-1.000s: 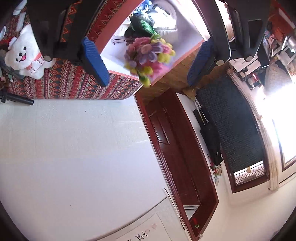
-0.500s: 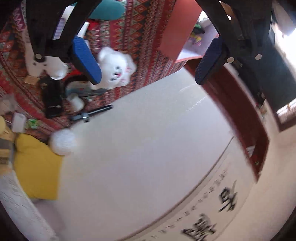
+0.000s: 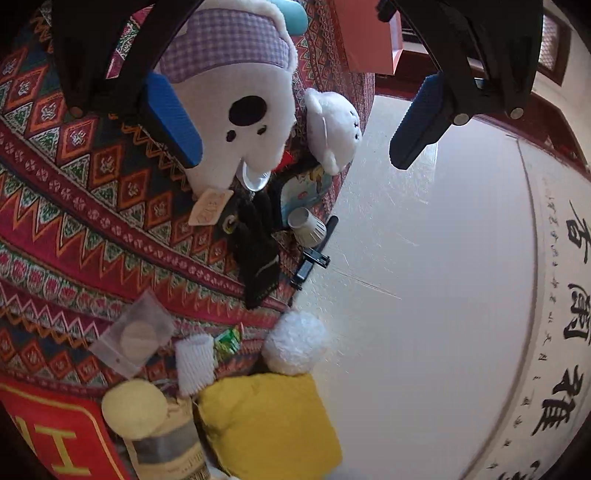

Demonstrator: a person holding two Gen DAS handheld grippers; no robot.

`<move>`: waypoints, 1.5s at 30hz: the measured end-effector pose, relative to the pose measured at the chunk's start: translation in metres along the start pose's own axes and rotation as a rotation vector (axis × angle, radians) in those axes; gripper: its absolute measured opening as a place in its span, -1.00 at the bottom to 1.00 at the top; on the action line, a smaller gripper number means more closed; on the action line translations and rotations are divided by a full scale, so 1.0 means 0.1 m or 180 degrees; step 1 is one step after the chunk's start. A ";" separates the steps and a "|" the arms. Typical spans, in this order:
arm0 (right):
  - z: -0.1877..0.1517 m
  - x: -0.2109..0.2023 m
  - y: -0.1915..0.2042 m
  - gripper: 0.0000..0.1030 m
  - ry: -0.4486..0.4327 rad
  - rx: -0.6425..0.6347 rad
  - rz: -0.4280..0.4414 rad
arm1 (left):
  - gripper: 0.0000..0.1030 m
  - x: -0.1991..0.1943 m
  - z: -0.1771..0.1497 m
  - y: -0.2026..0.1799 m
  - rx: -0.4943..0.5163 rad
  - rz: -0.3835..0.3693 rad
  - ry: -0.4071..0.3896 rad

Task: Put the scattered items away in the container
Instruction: 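Grasp the white plush bear with the left tool and drop it into the box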

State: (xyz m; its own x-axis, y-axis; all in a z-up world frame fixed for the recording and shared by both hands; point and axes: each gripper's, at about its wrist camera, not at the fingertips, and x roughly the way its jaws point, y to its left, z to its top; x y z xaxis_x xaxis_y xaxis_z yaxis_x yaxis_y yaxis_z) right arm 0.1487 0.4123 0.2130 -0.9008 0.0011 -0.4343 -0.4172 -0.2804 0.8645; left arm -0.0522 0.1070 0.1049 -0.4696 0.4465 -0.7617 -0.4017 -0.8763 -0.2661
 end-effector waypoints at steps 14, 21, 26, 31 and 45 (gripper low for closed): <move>-0.34 0.85 -0.53 0.94 0.1083 0.0238 -0.0291 | 0.66 0.68 -0.40 -0.93 0.0471 -0.0828 0.0625; -0.38 0.63 -0.39 0.04 0.0877 0.0316 0.0426 | 0.54 0.51 -0.19 -0.75 0.0354 -0.1027 0.0412; -0.51 0.35 0.04 0.01 0.0728 0.0065 0.1003 | 0.52 -0.11 -0.01 -0.72 0.0555 -0.0995 -0.0090; -0.71 0.07 0.57 0.01 0.0640 -0.0261 0.1454 | 0.52 -0.79 0.04 -0.59 0.0688 -0.0993 -0.0506; -2.42 0.23 2.71 0.11 0.1196 -0.1111 0.2365 | 0.64 -2.76 0.10 1.43 -0.0019 -0.0440 -0.1695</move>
State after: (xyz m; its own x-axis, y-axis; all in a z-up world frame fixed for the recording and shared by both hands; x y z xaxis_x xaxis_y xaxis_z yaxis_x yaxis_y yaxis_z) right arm 0.0438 0.1045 0.3759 -0.7990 -0.5932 0.0985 0.3721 -0.3591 0.8559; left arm 0.0124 -0.1402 0.2827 -0.7463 0.5861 -0.3155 -0.4841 -0.8033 -0.3469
